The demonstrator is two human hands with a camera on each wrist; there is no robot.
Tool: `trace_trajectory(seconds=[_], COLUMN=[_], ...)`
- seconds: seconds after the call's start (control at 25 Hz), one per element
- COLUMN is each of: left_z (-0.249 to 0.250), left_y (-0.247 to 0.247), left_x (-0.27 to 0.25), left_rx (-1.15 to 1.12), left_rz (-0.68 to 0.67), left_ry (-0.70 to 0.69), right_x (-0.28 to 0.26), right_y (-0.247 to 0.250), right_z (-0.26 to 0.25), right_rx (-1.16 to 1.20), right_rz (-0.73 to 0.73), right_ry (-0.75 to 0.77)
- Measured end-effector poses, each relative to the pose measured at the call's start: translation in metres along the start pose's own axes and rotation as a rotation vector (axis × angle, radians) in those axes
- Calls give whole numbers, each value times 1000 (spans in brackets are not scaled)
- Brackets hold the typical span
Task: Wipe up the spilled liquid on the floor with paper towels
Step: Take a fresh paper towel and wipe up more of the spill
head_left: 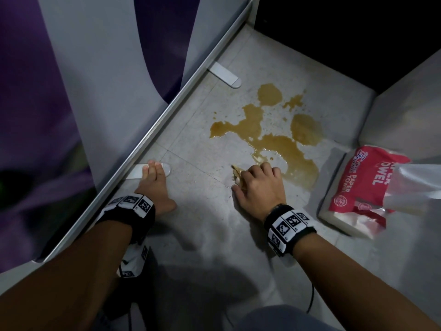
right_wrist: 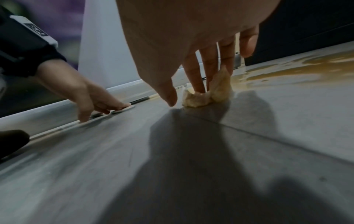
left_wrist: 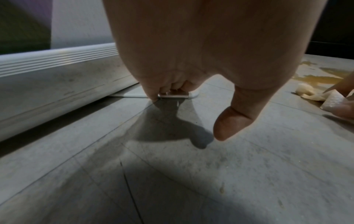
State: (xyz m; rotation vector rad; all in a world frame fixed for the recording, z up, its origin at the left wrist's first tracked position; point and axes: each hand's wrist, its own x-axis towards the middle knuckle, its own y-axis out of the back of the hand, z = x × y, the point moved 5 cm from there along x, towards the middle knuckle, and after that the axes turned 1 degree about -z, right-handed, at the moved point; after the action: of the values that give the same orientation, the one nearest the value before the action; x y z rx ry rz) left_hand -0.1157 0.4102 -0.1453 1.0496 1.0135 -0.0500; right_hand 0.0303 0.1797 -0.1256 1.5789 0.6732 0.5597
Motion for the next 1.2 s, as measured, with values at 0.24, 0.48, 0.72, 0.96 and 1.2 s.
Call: trace_trajectory(seconds=[0.24, 0.48, 0.72, 0.96, 1.2], left_z=[0, 0, 0, 0, -1], left_y=[1, -1, -1, -3, -2], left_x=[0, 0, 0, 1, 3], left_rx=[-4, -19, -37, -20, -6], left_rz=[-4, 2, 8, 1, 6], left_ry=[7, 11, 7, 7, 5], right_x=[9, 20, 3, 13, 7], right_y=[1, -7, -12, -29, -25], right_z=[12, 0, -12, -13, -28], right_rx=[471, 406, 133, 212, 159], right_rz=[-3, 64, 107, 62, 81], right_ry=[-191, -99, -28, -61, 58])
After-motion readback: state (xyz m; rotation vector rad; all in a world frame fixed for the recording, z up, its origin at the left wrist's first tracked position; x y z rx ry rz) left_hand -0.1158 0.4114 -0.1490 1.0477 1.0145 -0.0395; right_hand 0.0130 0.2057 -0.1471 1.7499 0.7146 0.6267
